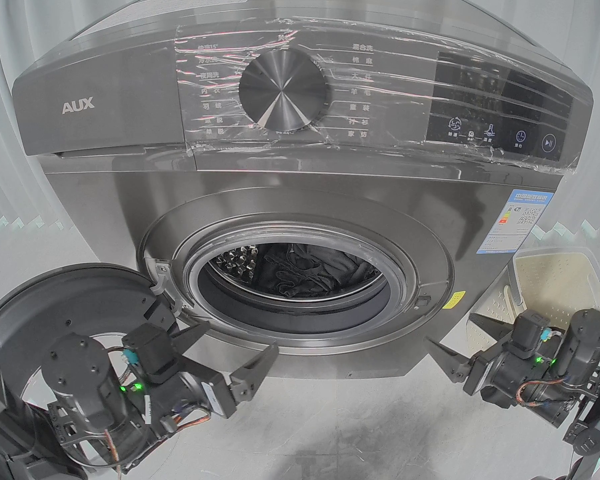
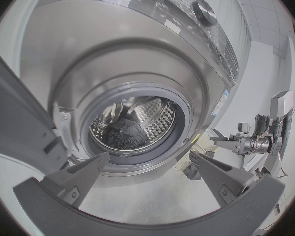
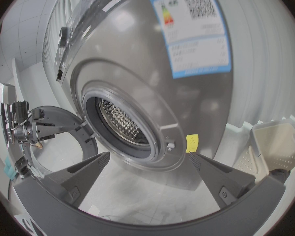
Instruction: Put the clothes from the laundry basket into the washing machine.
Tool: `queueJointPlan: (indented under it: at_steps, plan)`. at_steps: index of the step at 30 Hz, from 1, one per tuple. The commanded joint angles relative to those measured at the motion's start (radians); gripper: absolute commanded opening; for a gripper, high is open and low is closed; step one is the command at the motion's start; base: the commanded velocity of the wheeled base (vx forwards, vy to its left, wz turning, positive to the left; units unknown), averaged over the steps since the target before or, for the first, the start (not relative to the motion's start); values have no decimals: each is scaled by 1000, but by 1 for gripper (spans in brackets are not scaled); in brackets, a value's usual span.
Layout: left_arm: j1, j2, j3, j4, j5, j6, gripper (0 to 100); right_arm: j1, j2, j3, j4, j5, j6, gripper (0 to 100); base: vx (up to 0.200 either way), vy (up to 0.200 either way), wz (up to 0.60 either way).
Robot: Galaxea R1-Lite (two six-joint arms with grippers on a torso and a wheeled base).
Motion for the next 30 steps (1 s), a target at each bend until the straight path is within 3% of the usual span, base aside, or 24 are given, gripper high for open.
queueJointPlan:
  at_steps: [1, 4, 11, 14, 16, 19, 23, 30]
  plan:
    - [20, -139, 97, -18, 37, 11, 100, -55, -164, 29, 29, -30, -38, 100, 0, 0, 0]
    - [32, -178, 117, -17, 37, 26, 100, -64, -208, 29, 89, -31, -56, 100, 0, 0, 0]
    - [37, -295, 158, -1, 63, 141, 100, -76, -483, 29, 491, -31, -45, 100, -171, 0, 0]
    - [38, -321, 160, 6, 77, 152, 100, -93, -540, 29, 561, -28, -45, 100, -200, 0, 0]
    - [64, -378, 160, 52, 91, 186, 100, -130, -666, 29, 685, -27, -47, 100, -200, 0, 0]
    - [66, -427, 160, 100, 91, 192, 100, -147, -761, 29, 768, -31, -53, 100, -200, 0, 0]
    - [83, -622, 160, 321, 96, 204, 100, -211, -1049, 29, 1050, -25, -65, 100, -200, 0, 0]
    - [204, -930, 160, 649, 96, 207, 100, -345, -1365, 29, 1241, 24, -122, 100, -200, 0, 0]
